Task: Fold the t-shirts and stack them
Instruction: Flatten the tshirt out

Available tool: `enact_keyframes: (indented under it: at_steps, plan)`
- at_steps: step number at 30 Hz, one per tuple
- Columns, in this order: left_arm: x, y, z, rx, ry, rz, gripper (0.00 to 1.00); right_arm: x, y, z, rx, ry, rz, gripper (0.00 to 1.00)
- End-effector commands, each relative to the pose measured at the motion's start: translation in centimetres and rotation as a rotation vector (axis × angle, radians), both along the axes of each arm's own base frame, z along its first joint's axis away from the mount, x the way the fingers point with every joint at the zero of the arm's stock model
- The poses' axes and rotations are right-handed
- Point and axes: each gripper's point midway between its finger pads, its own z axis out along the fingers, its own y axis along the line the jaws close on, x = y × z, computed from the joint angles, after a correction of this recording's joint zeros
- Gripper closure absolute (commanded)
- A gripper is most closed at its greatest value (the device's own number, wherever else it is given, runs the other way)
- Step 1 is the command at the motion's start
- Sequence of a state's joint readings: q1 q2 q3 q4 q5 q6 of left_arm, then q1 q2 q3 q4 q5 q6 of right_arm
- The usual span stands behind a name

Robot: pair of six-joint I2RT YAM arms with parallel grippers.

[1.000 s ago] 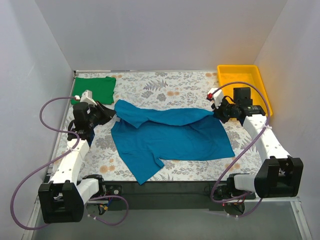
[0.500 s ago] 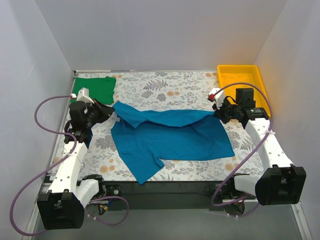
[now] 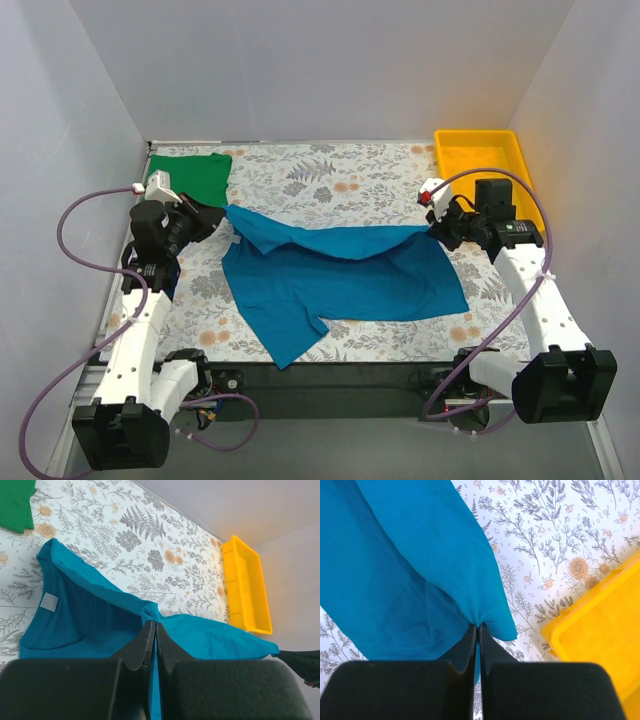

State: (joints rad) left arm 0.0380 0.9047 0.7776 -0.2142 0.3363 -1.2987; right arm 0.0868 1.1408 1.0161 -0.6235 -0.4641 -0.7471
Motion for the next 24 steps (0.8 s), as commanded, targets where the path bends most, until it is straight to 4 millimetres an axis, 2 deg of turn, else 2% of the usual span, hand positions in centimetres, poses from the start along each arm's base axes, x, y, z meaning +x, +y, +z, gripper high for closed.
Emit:
enact_keyframes:
  at_steps: [1, 4, 7, 8, 9, 11, 12, 14, 15, 17, 18, 20, 21, 23, 24]
  plan:
    - [-0.2, 0.1, 3.5, -0.018, -0.070, 0.016, 1.00, -0.6, 0.9, 2.3, 0.035, -0.045, 0.032, 0.99]
    - [-0.3, -0.1, 5.0, -0.063, -0.090, 0.019, 1.00, -0.8, 1.4, 3.9, 0.055, -0.070, 0.046, 0.99]
    - [-0.5, -0.4, 7.5, -0.109, -0.130, 0.018, 1.00, -0.9, 1.9, 6.2, 0.077, -0.112, 0.056, 0.99]
    - [-0.6, -0.5, 8.9, -0.117, -0.156, 0.016, 1.00, -1.1, 2.1, 6.8, 0.085, -0.119, 0.062, 0.99]
    - [-0.8, -0.6, 9.6, -0.122, -0.170, 0.013, 1.00, -1.1, 2.3, 8.5, 0.096, -0.156, 0.068, 0.99]
    - [-1.2, -0.8, 12.1, -0.137, -0.208, 0.004, 1.00, -1.4, 2.5, 10.1, 0.112, -0.183, 0.072, 0.99]
    - [-1.5, -0.8, 13.0, -0.141, -0.219, 0.003, 1.00, -1.7, 2.5, 12.1, 0.122, -0.226, 0.074, 0.99]
    - [-1.9, -0.8, 14.7, -0.156, -0.246, 0.013, 1.00, -2.2, 2.6, 14.1, 0.137, -0.269, 0.076, 0.99]
    - [-2.6, -0.8, 16.9, -0.161, -0.293, 0.012, 1.00, -2.7, 2.5, 16.1, 0.145, -0.314, 0.076, 0.99]
    - [-3.4, -0.9, 19.4, -0.184, -0.343, 0.019, 1.00, -3.4, 2.5, 18.2, 0.153, -0.360, 0.076, 0.99]
    - [-4.3, -0.9, 21.8, -0.191, -0.397, 0.017, 1.00, -4.0, 2.4, 19.9, 0.158, -0.393, 0.078, 0.99]
    - [-5.4, -0.9, 24.4, -0.206, -0.450, 0.017, 1.00, -4.6, 2.3, 21.4, 0.171, -0.423, 0.084, 0.99]
    - [-6.6, -0.8, 26.9, -0.209, -0.505, 0.022, 1.00, -4.9, 2.2, 22.3, 0.176, -0.442, 0.084, 0.99]
    - [-7.8, -0.3, 28.9, -0.202, -0.554, 0.048, 1.00, -5.8, 1.8, 24.6, 0.179, -0.502, 0.083, 0.99]
    - [-9.1, -0.1, 31.0, -0.199, -0.607, 0.059, 1.00, -6.1, 1.7, 25.3, 0.171, -0.527, 0.086, 0.99]
